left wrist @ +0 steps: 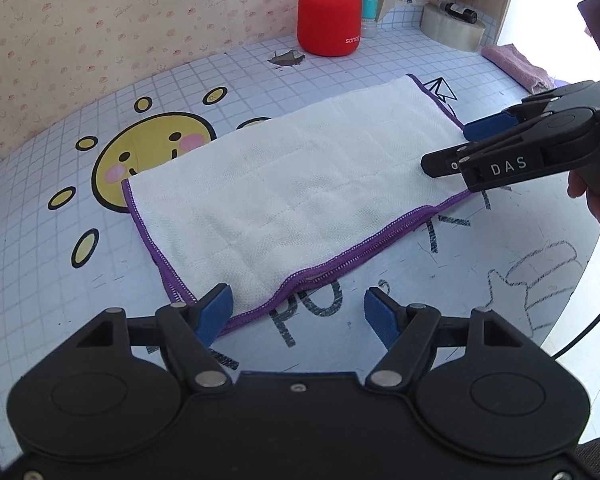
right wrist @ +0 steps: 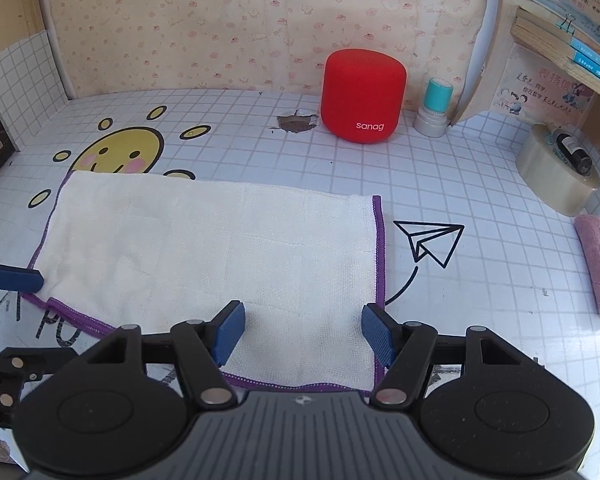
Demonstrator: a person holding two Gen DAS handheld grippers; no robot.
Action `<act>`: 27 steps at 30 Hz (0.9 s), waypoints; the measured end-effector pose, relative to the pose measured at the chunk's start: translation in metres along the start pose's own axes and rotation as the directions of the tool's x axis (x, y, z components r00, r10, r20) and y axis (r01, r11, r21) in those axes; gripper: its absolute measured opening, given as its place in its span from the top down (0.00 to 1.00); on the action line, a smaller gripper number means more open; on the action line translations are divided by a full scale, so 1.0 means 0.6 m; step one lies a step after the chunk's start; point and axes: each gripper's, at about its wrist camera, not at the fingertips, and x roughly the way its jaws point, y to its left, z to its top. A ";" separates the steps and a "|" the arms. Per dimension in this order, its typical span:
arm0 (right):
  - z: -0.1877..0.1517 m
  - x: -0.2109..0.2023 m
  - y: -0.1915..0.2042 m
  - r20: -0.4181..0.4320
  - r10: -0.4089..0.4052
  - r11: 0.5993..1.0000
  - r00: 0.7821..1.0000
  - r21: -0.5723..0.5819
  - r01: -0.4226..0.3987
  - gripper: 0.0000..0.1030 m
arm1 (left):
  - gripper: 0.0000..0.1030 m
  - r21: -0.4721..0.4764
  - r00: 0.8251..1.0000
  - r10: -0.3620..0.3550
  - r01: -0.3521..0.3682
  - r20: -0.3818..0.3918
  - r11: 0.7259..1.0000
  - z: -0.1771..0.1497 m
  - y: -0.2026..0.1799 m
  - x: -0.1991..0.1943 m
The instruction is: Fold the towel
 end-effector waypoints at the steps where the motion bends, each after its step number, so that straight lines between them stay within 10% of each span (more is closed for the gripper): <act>1: -0.002 0.001 -0.001 -0.001 0.004 1.000 1.000 0.004 -0.004 0.37 | 0.27 0.003 1.000 -0.002 0.002 0.002 1.000 -0.002 0.002 -0.001; 27: -0.017 0.002 -0.002 0.035 0.030 0.999 0.999 -0.028 -0.029 0.27 | 0.23 -0.056 0.999 0.035 -0.036 -0.022 0.998 0.007 0.018 0.004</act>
